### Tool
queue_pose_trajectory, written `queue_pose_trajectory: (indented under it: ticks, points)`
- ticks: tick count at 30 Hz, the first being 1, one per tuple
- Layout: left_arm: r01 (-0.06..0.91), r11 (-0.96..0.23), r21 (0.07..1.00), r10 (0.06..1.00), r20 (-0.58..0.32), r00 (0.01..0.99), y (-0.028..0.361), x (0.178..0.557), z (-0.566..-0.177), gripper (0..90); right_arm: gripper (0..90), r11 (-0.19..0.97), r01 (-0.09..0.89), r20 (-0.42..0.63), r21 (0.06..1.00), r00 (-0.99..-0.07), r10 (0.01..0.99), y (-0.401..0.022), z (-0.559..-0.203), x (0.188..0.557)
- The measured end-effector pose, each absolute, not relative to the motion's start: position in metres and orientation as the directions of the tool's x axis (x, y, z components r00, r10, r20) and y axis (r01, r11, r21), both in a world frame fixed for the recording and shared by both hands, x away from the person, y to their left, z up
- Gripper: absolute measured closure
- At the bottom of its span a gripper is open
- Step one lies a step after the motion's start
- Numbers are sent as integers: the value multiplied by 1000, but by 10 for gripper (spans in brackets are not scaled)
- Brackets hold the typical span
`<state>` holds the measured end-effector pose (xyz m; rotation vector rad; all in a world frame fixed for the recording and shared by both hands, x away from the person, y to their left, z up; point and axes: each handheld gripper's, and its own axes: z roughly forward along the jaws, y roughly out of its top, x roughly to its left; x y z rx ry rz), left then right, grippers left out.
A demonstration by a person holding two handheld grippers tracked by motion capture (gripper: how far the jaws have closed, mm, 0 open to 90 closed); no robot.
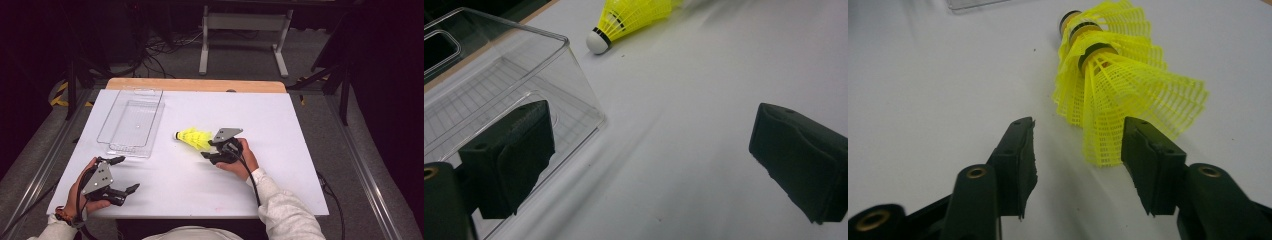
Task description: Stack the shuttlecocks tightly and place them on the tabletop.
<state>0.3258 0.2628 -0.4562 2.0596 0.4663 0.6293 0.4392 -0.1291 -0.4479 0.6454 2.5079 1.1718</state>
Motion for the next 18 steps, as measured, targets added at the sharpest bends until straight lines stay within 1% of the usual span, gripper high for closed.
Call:
queue_pose_trajectory:
  ticks: [1,2,4,7,12,17,18]
  points:
    - [84,-520,850,545,254,799,263,326,-456,54,453,567,270,-77,778,-855,513,-129,-448,439]
    - [85,-518,851,547,253,798,263,326,-456,54,412,572,271,-77,775,-856,510,-130,-448,436]
    - [83,-519,851,545,255,799,263,326,-456,54,399,576,267,-81,772,-858,507,-130,-448,435]
    - [82,-519,851,545,255,799,263,325,-456,54,353,575,269,-82,773,-856,510,-131,-447,432]
    - [79,-520,850,542,257,800,263,325,-456,54,316,572,262,-85,777,-857,508,-131,-447,428]
    - [78,-520,851,543,258,799,263,325,-455,54,179,563,258,-103,785,-843,529,-131,-448,426]
    - [78,-520,850,544,259,798,263,325,-455,54,171,561,259,-102,786,-841,532,-131,-448,426]
